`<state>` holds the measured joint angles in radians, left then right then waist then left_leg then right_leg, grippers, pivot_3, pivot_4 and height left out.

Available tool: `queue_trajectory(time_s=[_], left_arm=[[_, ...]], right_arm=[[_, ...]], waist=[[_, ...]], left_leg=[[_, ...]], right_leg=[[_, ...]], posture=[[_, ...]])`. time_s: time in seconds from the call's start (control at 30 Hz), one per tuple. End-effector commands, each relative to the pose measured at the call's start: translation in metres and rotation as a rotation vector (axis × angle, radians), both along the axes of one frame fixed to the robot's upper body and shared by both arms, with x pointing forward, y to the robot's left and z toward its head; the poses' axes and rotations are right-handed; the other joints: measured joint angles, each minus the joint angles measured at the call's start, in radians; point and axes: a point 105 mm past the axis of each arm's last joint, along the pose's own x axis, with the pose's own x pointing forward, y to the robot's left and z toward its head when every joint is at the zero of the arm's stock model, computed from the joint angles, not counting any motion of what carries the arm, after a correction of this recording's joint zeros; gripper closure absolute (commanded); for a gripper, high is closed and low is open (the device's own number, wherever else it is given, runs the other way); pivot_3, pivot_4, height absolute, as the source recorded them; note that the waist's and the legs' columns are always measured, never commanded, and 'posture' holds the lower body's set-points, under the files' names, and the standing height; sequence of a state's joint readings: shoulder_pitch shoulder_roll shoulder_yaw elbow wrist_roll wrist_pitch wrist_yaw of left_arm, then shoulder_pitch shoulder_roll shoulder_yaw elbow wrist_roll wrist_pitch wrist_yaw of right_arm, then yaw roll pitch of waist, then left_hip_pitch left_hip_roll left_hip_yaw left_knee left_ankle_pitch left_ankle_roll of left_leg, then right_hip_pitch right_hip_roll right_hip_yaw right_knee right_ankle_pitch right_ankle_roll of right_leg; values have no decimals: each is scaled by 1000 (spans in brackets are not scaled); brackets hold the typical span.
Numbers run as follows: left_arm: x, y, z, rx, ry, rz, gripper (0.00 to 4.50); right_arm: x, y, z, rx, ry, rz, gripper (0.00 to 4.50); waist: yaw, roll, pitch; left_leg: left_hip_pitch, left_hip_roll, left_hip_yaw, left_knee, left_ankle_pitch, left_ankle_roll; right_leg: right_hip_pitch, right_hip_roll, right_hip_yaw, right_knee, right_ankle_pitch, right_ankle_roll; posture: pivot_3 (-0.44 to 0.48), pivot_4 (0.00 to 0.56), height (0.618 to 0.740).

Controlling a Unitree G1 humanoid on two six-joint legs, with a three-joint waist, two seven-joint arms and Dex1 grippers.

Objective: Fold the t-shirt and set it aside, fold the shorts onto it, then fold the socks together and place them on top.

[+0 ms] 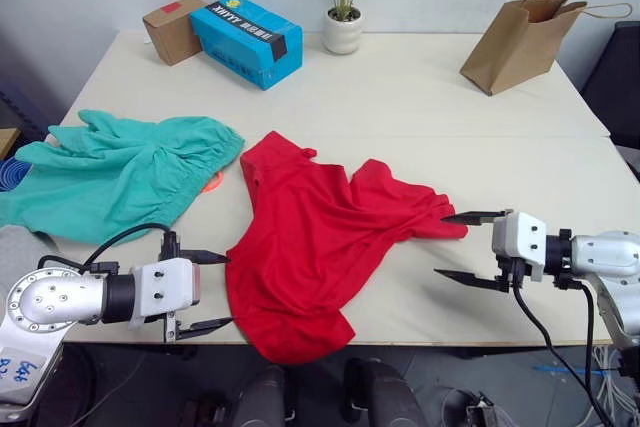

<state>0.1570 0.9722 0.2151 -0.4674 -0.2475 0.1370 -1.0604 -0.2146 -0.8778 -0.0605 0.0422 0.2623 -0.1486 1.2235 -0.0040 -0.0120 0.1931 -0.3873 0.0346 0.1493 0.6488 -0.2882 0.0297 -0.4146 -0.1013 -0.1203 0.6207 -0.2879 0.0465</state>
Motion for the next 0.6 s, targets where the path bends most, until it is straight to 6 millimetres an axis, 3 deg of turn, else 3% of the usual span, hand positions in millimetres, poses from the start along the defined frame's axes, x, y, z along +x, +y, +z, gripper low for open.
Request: queue_trajectory(time_s=[0.03, 0.13, 0.33, 0.53, 0.6], left_arm=[[9, 4, -4, 72, -21, -26, 0], [13, 4, -8, 86, -9, -37, 0], [-3, -6, -17, 73, 81, -94, 0], [-1, -20, -26, 78, 78, -126, 0], [1, -24, -32, 87, 75, -133, 0]], right_arm=[[10, 5, 1, -42, -6, 11, 27], [23, 6, -1, -70, -17, -15, 27], [40, 1, -10, -103, 36, -93, 27], [45, 0, -14, -96, 63, -108, 27], [44, 0, -15, -95, 71, -99, 397]], waist=[[0, 0, 0], [-2, 0, 0], [-2, 0, 0], [-1, 0, 0], [-1, 0, 0]], left_leg=[[0, 0, 0, 0, 0, 0], [0, 0, 0, 0, 1, 1], [-1, 0, 0, 0, 1, 0], [-1, 0, 0, 2, 2, 1], [-1, 0, 1, 2, 2, 1]], right_leg=[[0, 0, 0, 0, 0, 0], [0, 0, 0, 1, 0, 0], [-2, 0, 0, 1, -1, -1], [-1, 0, 0, 3, 0, -1], [-1, 0, 0, 4, 0, -1]], posture=[[0, 150, 740], [0, 150, 740], [0, 150, 740], [0, 150, 740], [0, 150, 740]])
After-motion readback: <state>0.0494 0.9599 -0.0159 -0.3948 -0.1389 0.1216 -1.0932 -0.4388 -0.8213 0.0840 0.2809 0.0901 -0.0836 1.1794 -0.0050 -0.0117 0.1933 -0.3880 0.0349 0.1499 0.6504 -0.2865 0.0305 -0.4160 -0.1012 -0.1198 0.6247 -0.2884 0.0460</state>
